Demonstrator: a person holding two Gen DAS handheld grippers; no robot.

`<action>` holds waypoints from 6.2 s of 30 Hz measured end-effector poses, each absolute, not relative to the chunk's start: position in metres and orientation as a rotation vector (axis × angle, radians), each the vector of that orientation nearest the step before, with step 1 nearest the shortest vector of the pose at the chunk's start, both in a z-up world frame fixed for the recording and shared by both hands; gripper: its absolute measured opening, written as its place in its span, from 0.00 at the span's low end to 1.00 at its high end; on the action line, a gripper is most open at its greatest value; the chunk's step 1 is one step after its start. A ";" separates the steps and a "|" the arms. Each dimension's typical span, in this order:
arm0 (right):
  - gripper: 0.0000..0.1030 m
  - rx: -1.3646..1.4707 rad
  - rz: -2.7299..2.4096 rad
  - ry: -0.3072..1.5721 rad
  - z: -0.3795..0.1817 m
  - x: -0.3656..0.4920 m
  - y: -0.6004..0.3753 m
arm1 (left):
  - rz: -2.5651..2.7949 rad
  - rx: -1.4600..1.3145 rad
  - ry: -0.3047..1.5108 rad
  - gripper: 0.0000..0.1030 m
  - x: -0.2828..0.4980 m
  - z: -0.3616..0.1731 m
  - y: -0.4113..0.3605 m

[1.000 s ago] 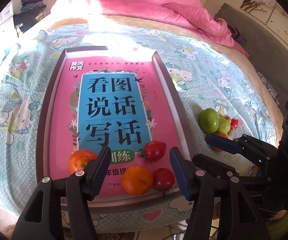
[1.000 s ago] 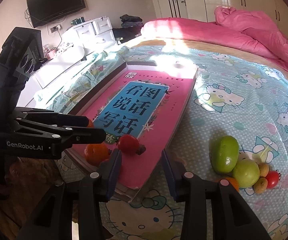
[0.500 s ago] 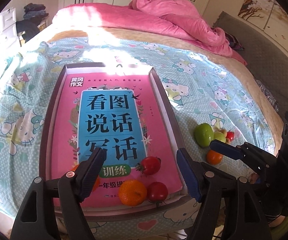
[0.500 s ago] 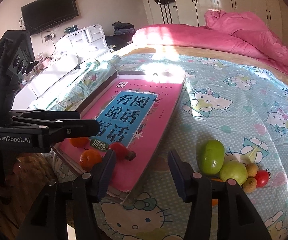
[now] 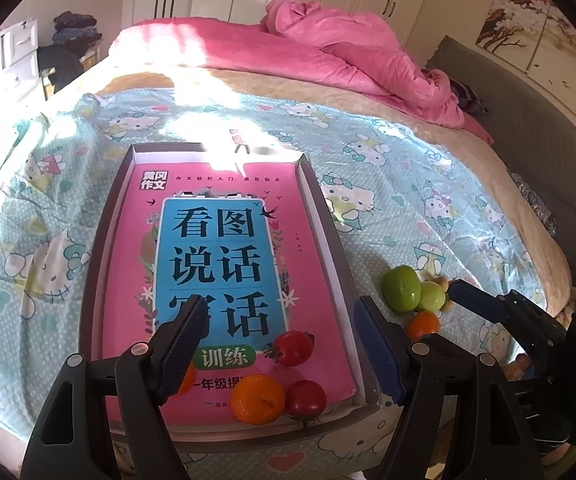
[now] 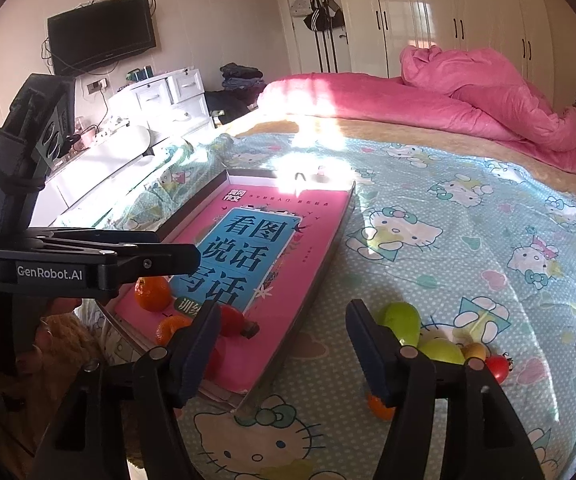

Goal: Organize fruits
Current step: 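Move both open tools back to the fruit cluster beside the workbook, then close the right tool on an orange while the left lowers over a green apple, then close the left tool on the green apple while the right holds the orange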

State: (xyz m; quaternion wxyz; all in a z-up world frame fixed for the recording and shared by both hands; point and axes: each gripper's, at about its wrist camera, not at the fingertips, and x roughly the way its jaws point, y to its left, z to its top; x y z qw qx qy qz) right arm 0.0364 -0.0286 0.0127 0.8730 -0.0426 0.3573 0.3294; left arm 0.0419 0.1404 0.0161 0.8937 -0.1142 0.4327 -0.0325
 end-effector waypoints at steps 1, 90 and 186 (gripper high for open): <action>0.64 -0.087 0.684 0.741 0.014 0.036 -0.030 | -0.068 -0.237 0.896 0.75 0.042 0.017 0.140; 0.73 0.007 0.462 0.962 -0.057 0.059 -0.103 | -0.284 -0.261 1.240 0.62 0.159 -0.057 -0.010; 0.41 0.123 0.532 0.973 -0.047 0.060 -0.130 | -0.327 -0.212 1.195 0.46 0.165 -0.063 -0.007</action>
